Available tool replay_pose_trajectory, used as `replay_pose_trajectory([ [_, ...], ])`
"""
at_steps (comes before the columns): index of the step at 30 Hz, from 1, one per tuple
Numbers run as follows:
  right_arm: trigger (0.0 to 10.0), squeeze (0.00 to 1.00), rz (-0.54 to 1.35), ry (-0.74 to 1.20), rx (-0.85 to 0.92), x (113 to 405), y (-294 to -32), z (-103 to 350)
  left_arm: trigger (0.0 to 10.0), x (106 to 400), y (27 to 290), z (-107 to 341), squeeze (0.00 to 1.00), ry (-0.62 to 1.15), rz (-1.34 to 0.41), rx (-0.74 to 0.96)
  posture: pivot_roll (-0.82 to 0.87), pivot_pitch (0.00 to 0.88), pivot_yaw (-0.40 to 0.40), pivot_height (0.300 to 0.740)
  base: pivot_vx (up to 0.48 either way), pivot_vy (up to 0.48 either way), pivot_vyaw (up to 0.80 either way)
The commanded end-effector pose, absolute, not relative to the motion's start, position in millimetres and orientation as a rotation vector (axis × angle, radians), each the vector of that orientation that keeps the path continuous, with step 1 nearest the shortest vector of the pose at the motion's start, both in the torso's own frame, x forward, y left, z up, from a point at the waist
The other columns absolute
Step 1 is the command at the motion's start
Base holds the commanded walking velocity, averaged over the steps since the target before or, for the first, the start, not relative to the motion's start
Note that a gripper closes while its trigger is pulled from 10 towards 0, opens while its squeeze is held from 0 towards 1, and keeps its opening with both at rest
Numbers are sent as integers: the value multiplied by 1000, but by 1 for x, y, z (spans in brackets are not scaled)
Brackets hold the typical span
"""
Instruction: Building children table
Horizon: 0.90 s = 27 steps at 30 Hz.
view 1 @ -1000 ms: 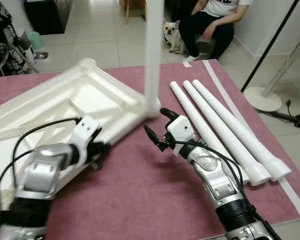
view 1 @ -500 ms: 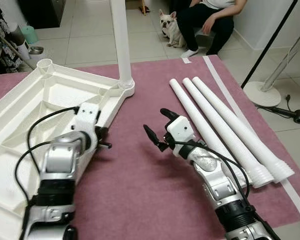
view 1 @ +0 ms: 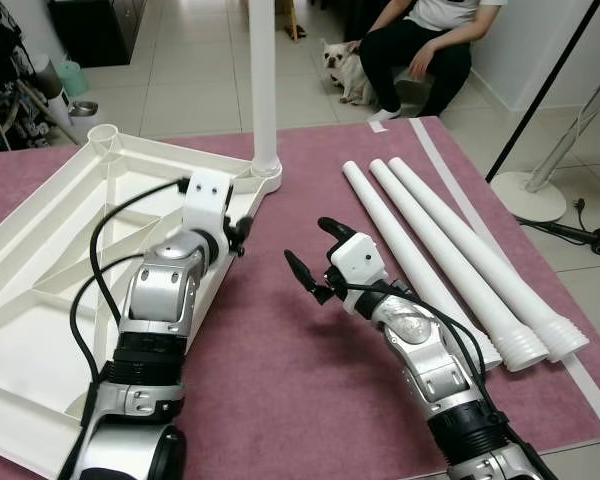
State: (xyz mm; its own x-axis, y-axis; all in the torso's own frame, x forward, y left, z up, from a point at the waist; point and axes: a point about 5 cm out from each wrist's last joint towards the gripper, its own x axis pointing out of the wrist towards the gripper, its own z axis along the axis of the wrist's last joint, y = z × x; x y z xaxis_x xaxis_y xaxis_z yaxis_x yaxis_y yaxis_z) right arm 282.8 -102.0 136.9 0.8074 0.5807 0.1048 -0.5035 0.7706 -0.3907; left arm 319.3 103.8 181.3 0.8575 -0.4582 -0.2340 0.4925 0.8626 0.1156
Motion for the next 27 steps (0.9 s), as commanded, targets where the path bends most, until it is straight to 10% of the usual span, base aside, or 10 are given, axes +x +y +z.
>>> replay_pose_trajectory([
  [1, 10000, 0, 600, -232, -371, 283, -101, 137, 10000, 309, 100, 183, 0, 175, -649, 194, 3, 0, 75, 740, 0, 0, 0],
  [7, 10000, 0, 606, -235, -378, 283, -100, 137, 10000, 307, 115, 186, 0, 156, -663, 290, 6, 0, 75, 740, 0, 0, 0],
  [14, 10000, 0, 731, -253, -367, 284, -81, 144, 10000, 312, 192, 175, 0, 319, -510, 544, 25, 0, 70, 740, 0, 0, 0],
  [27, 10000, 0, 952, -136, 22, 295, -40, 162, 10000, 283, 270, 160, 0, 547, -371, 647, 54, 0, 55, 740, 0, 0, 0],
])
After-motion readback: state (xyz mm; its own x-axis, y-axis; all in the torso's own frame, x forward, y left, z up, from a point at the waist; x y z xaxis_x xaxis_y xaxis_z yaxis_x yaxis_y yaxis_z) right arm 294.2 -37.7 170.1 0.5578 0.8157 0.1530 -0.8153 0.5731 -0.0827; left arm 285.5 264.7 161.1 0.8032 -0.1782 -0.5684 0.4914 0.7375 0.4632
